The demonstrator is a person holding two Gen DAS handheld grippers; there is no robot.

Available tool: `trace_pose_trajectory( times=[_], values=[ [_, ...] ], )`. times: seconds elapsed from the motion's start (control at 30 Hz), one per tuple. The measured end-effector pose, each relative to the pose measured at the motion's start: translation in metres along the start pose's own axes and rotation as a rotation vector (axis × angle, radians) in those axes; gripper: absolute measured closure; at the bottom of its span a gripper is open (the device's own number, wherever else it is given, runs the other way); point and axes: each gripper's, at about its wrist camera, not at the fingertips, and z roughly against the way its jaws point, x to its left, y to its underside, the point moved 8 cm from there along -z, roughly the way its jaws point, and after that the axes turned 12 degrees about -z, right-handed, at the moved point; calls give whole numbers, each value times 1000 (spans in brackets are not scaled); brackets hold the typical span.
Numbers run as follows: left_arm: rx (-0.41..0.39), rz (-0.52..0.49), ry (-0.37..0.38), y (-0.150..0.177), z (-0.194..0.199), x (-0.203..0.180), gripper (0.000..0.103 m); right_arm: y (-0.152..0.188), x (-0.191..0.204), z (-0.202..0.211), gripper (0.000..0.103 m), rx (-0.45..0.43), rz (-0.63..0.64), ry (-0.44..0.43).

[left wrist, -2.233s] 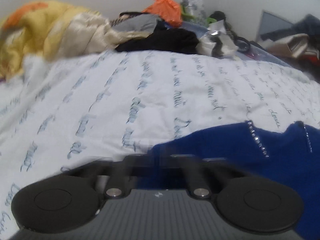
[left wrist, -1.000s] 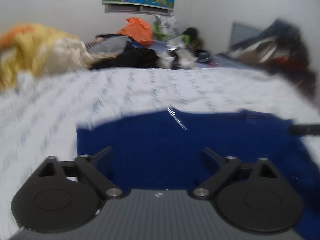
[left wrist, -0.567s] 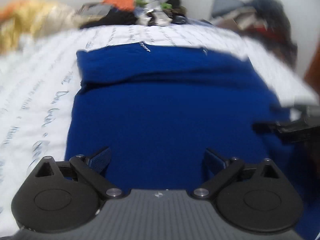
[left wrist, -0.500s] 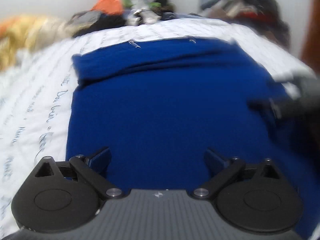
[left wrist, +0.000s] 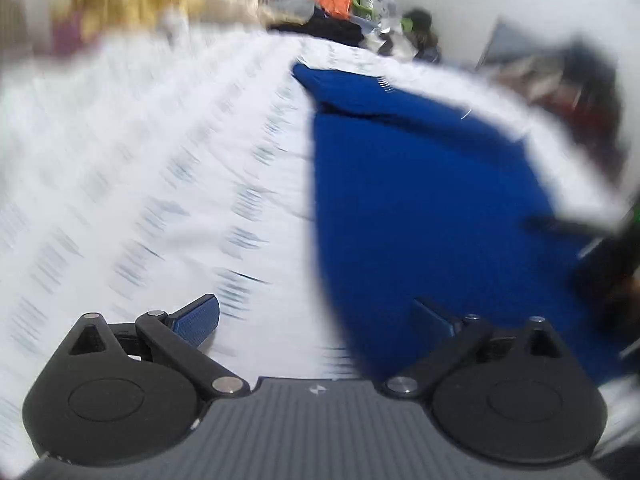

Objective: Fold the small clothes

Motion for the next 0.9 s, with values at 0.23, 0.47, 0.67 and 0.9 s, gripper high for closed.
trace_pose_trajectory(
  times=[0.23, 0.47, 0.67, 0.9],
  values=[
    [42, 26, 83, 6, -5, -24, 7, 7, -30, 58, 0, 89, -337, -158],
    [94, 301, 454, 16, -21, -25, 13, 68, -99, 133, 0, 290, -842, -369],
    [201, 419, 611, 27, -32, -22, 34, 96, -69, 145, 0, 467, -883, -533],
    [260, 408, 490, 38, -32, -5, 97, 108, -65, 129, 98, 513, -825, -391]
  ],
)
